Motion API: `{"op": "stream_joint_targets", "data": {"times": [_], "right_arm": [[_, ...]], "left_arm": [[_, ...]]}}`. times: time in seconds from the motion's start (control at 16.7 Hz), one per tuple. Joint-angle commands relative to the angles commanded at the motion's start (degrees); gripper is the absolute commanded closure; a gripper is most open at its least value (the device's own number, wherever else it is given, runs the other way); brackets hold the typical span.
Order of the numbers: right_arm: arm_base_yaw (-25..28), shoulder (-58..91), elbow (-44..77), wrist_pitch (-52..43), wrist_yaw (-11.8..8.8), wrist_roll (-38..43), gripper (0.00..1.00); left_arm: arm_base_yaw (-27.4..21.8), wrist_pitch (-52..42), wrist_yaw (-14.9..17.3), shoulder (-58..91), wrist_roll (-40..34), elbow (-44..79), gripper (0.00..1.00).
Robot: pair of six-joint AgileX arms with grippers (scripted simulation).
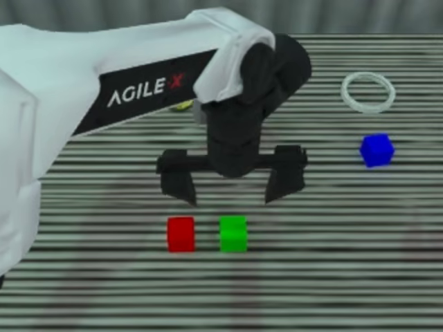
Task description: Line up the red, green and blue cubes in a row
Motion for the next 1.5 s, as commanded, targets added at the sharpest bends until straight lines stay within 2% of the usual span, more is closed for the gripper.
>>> {"op": "stream_joint_targets", "data": {"times": [0.36, 0.66, 1.02, 1.5], "right_arm": [[0.3, 1.7, 1.7, -1.2, -0.1, 0.0, 0.0], [1.8, 16.7, 16.5, -10.6, -0.1, 0.1, 0.0], [4.4, 53.0, 47.4, -29.5, 0.1, 0.2, 0.0], [8.3, 105.5, 89.0, -56.4, 0.4, 0.3, 0.0]], "left_arm": [[0.6, 1.1, -0.1, -1.3, 0.0, -1.6, 0.0], [7.4, 8.8, -0.3, -15.2, 1.5, -13.8, 0.0], [20.0, 24.5, -0.6, -47.9, 8.6, -40.1, 0.0], [36.0, 47.8, -0.2, -94.0, 27.0, -78.3, 0.0]]}}
